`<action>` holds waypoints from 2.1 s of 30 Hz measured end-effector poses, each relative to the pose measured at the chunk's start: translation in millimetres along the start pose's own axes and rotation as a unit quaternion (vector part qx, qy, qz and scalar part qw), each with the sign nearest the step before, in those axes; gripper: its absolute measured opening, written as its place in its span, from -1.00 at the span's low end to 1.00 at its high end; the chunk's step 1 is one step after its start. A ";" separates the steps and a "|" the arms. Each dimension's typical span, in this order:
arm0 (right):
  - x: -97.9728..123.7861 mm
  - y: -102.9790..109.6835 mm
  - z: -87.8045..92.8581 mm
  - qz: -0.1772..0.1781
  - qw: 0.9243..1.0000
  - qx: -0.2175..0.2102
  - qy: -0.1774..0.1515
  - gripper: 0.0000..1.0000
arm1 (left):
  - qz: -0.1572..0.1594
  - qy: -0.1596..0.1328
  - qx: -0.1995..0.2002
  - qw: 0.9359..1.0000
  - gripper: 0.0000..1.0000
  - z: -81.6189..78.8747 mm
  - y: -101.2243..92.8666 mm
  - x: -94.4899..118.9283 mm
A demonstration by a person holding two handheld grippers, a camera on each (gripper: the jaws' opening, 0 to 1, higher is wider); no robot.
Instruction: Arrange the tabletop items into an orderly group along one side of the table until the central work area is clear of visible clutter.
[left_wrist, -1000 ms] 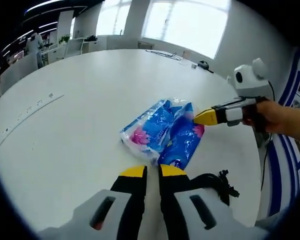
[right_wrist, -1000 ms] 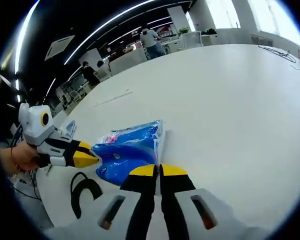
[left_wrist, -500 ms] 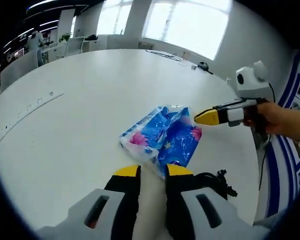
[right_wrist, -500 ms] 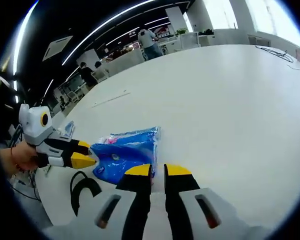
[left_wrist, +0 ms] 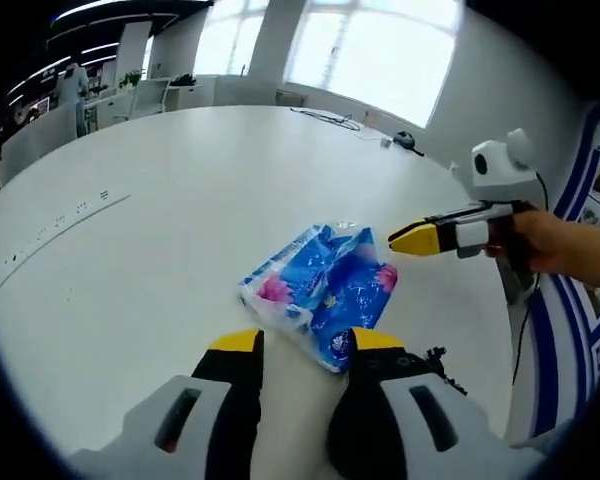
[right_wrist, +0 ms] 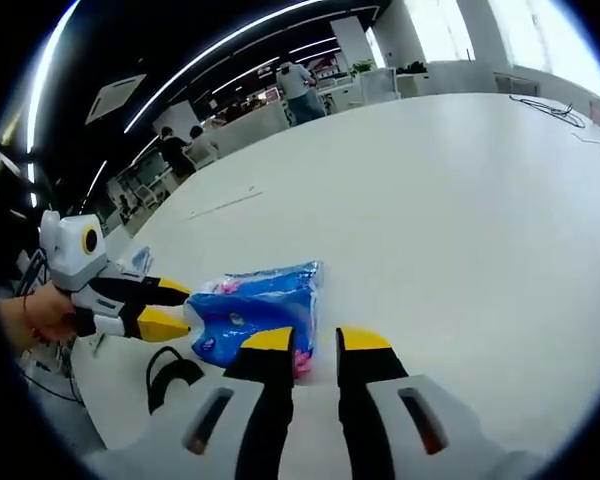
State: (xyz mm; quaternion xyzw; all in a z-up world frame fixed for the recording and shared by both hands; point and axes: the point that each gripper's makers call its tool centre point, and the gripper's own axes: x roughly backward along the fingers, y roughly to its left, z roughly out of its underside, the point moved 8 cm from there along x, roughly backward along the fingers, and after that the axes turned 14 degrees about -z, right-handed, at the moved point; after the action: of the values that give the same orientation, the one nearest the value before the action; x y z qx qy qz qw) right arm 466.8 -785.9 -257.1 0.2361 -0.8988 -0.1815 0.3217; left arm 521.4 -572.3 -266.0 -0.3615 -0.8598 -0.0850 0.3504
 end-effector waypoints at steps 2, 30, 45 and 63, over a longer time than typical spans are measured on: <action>1.4 0.8 -1.7 0.000 1.000 0.000 -0.001 -0.69 | 0.000 -0.001 0.000 1.000 -0.31 -0.5 0.1 1.5; 6.0 33.0 -15.6 -0.017 1.000 0.024 -0.001 -0.40 | -0.022 -0.021 0.022 0.999 0.27 -11.4 14.8 40.3; 8.3 64.7 -16.6 -0.028 0.999 0.036 -0.001 -0.22 | -0.029 -0.030 0.018 0.999 0.43 -8.0 23.9 80.1; -0.6 120.8 -16.5 -0.053 0.998 0.042 -0.007 -0.08 | -0.046 -0.047 0.027 0.997 0.48 -1.3 53.4 142.3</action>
State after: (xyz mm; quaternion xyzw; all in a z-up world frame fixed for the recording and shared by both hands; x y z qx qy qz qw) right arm 441.0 -689.1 -187.6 0.2952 -0.8943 -0.1620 0.2947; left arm 488.3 -454.2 -176.3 -0.3158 -0.8929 -0.0606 0.3150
